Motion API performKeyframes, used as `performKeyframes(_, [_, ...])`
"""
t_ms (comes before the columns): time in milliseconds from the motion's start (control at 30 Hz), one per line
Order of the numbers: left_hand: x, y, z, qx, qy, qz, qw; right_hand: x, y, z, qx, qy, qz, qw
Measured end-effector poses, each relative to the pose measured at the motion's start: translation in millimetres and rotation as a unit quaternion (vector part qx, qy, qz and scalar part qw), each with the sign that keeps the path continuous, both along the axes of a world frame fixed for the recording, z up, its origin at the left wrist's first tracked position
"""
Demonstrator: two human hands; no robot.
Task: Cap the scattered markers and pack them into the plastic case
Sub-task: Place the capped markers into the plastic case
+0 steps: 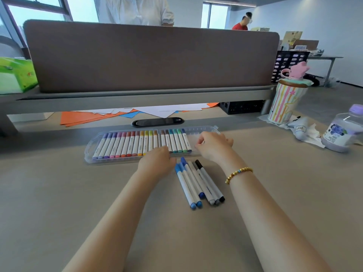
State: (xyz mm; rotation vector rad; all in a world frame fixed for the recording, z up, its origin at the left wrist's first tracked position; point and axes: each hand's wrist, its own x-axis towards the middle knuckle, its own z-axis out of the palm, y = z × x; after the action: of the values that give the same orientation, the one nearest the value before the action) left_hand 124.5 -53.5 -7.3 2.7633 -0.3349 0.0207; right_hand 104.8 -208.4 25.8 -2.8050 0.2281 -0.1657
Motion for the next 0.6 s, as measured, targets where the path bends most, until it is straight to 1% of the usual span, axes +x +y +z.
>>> performKeyframes(67, [-9,-3,1,0.055,0.078,-0.027,0.995,-7,3,0,-0.002,0.037,0.021,0.999])
performKeyframes(100, [-12,-4,0,0.066,0.106,-0.036,0.992,-9,3,0,-0.007,0.053,0.026,0.998])
performKeyframes(167, [-15,-6,-2,0.071,0.132,-0.046,0.988,-13,4,-1,-0.024,0.080,0.031,0.996])
performKeyframes(333, [-16,-4,0,0.089,0.148,-0.036,0.984,-18,4,1,-0.036,0.090,0.037,0.995])
performKeyframes(467, [-14,8,3,0.113,0.130,-0.017,0.985,-15,10,-4,-0.055,0.101,0.044,0.992])
performKeyframes(600, [-12,15,4,0.118,0.123,0.000,0.985,-17,23,-7,-0.083,0.086,0.074,0.990])
